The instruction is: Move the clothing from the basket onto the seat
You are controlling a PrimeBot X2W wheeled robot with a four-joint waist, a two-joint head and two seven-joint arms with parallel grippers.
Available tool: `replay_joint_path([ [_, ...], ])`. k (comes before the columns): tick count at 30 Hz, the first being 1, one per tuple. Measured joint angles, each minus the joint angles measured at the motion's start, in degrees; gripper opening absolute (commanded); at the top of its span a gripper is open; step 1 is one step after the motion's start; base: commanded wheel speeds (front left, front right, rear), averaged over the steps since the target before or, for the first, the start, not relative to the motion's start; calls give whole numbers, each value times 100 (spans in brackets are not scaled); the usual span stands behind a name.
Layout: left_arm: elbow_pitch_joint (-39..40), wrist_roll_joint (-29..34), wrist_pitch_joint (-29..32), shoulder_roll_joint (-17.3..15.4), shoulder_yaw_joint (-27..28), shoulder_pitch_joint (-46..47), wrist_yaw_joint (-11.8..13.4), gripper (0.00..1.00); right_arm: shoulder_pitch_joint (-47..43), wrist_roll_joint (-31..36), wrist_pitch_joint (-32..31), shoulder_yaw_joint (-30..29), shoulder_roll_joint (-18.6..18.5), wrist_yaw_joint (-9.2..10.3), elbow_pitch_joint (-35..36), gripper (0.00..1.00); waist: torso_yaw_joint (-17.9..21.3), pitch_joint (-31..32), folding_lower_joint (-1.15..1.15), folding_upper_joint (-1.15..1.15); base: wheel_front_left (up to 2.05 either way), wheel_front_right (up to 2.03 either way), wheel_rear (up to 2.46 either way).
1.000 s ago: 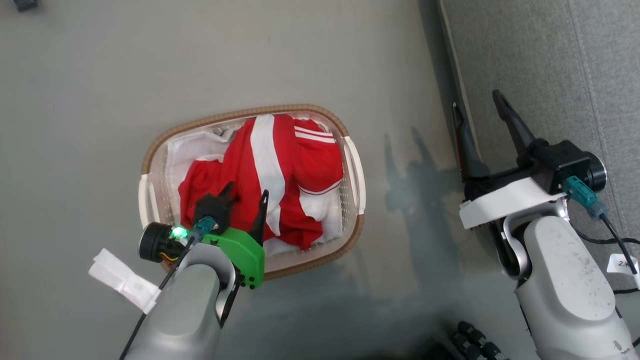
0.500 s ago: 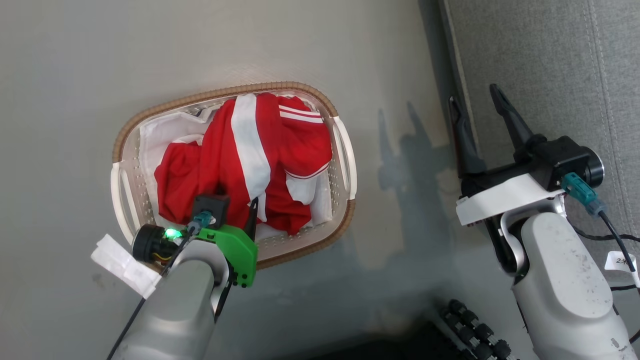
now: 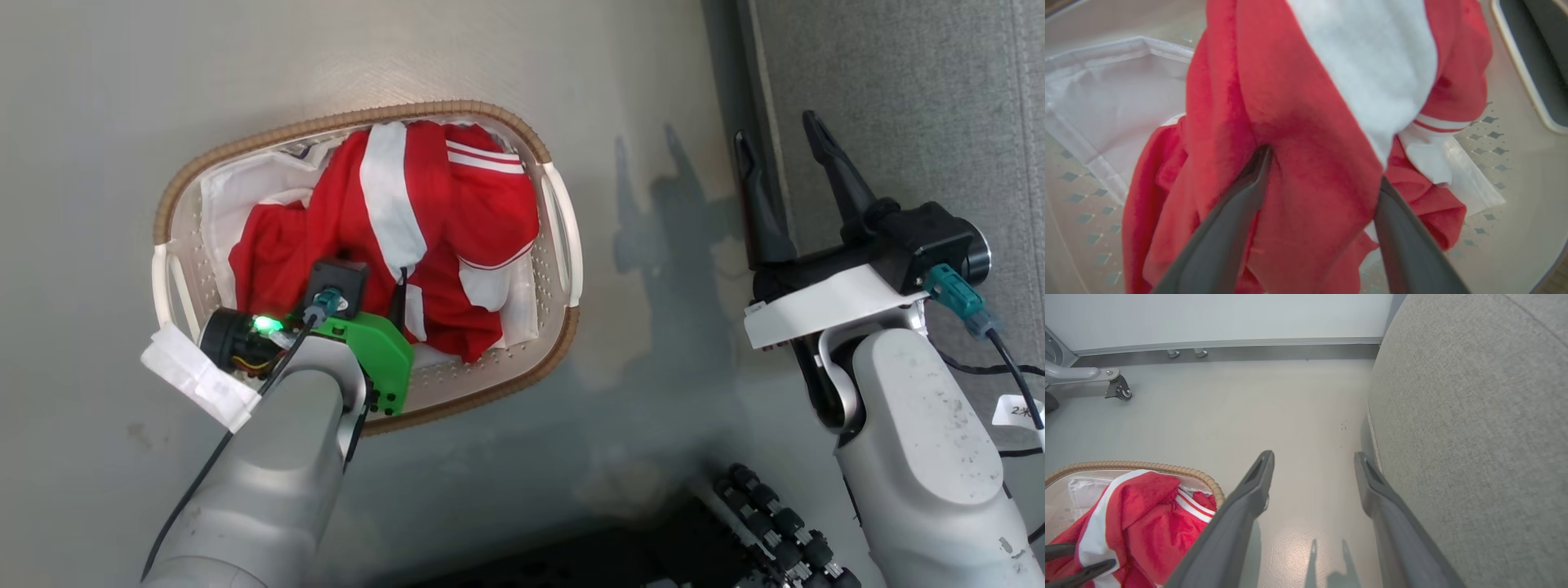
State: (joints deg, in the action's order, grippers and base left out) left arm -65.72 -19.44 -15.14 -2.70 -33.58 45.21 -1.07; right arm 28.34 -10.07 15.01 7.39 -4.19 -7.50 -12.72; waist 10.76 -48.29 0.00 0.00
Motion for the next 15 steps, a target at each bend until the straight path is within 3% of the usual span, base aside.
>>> replay_joint_path([
  [14,-486,-67,0,-1,-19,259,160,100,65,-2,0,51,74,0,-55,100,-29,-151,0,0,0,0,0],
  [15,-501,-76,0,-1,-18,259,157,45,71,-5,0,55,75,0,-62,100,-30,-139,0,0,0,0,0],
])
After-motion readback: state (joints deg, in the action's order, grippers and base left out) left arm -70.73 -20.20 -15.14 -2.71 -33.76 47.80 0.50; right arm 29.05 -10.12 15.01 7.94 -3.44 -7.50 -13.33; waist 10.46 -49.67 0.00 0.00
